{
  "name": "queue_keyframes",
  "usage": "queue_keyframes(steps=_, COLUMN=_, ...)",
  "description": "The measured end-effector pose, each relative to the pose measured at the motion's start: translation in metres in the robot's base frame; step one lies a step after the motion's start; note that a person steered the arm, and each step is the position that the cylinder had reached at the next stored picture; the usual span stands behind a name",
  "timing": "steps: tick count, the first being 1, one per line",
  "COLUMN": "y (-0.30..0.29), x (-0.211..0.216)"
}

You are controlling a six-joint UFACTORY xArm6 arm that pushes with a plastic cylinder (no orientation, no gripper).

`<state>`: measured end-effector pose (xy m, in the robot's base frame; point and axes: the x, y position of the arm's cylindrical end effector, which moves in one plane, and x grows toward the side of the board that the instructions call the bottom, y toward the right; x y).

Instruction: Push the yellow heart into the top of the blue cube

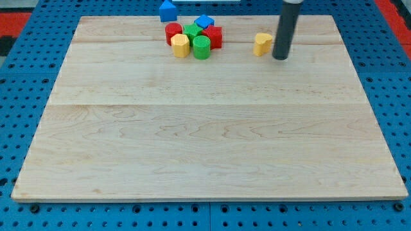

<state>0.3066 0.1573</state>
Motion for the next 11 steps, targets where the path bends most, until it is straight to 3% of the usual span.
queue_keyframes(steps=2, y=-0.043, x=-0.042)
queue_keyframes(steps=3, y=-0.038, x=-0.007)
queue_keyframes(steps=4, y=-0.072, x=-0.015)
queue_keyframes(steps=6, y=-0.077, x=-0.066)
queue_keyframes(steps=8, y=-0.041, x=-0.077)
queue_keyframes(steps=11, y=-0.095, x=-0.115)
